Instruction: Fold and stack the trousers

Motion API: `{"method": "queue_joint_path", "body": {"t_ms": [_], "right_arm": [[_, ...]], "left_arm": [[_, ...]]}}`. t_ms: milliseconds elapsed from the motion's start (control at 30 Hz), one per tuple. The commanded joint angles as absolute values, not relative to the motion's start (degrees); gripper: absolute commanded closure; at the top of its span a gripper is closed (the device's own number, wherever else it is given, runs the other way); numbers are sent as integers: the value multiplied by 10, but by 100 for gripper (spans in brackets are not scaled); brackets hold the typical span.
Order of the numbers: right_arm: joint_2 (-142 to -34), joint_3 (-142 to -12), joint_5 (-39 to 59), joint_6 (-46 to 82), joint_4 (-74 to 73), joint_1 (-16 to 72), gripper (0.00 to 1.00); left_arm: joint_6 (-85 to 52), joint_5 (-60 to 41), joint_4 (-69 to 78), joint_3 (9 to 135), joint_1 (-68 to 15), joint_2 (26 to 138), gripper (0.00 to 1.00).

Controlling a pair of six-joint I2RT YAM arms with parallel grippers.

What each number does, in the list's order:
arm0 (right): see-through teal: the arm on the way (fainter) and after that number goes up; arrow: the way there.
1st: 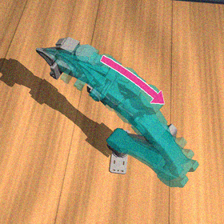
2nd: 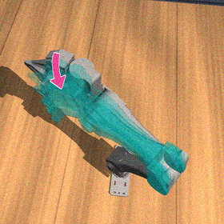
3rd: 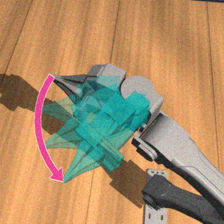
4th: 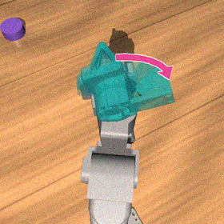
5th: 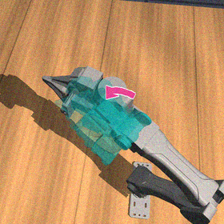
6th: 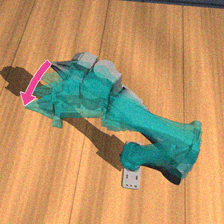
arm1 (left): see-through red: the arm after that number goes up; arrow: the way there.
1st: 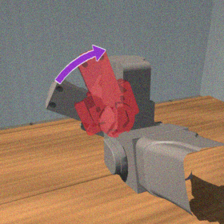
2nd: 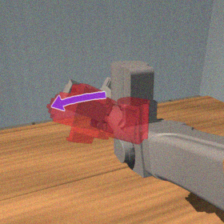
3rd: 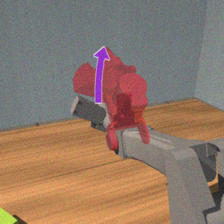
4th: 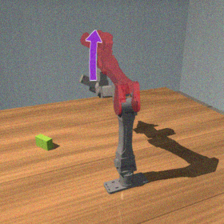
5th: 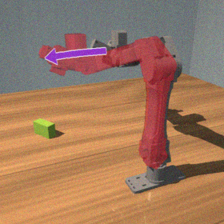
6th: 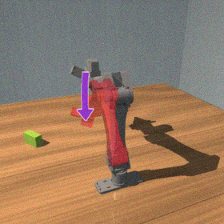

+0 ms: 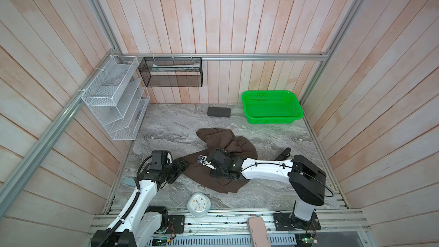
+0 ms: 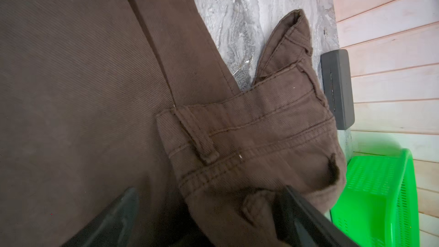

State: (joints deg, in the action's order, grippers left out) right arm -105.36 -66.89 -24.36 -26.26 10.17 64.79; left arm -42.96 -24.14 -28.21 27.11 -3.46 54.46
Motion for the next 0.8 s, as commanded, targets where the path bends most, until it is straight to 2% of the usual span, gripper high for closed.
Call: {"method": "queue_joint_path", "body": {"t_ms": [0,133,200,233,267,333,433,500,600,633,667,700,767], "right_arm": [[-1085,-699,-272,-318,76,638,5],[-1123,-720,-286,-332,70,626,11],[-1133,-731,-288,-332,67,619,19],[-1135,-736,-286,-331,65,617,25],[-1134,-738,-285,-331,60,616,36],[-1126,-739,-279,-330,50,616,62],[-1104,-741,-252,-320,58,617,73],[-1084,-738,-230,-302,63,617,81],[-1039,-726,-196,-261,60,610,96],[-1020,-725,-181,-242,59,604,100],[-995,-721,-168,-220,56,595,100],[-976,-719,-161,-198,52,588,100],[-929,-716,-139,-138,42,561,100]], "left_arm": [[-444,-261,-225,261,-30,560,16],[-444,-258,-191,255,-29,594,16],[-439,-253,-175,251,-29,614,17],[-438,-251,-165,249,-28,626,18],[-437,-250,-156,246,-28,637,18],[-435,-251,-140,246,-27,657,21],[-432,-248,-123,248,-27,680,28],[-427,-242,-118,254,-27,691,39],[-415,-226,-116,270,-27,706,64],[-410,-222,-115,278,-27,712,73],[-405,-222,-113,288,-26,715,90],[-401,-220,-116,298,-26,717,100],[-395,-208,-127,327,-24,706,100]]}}
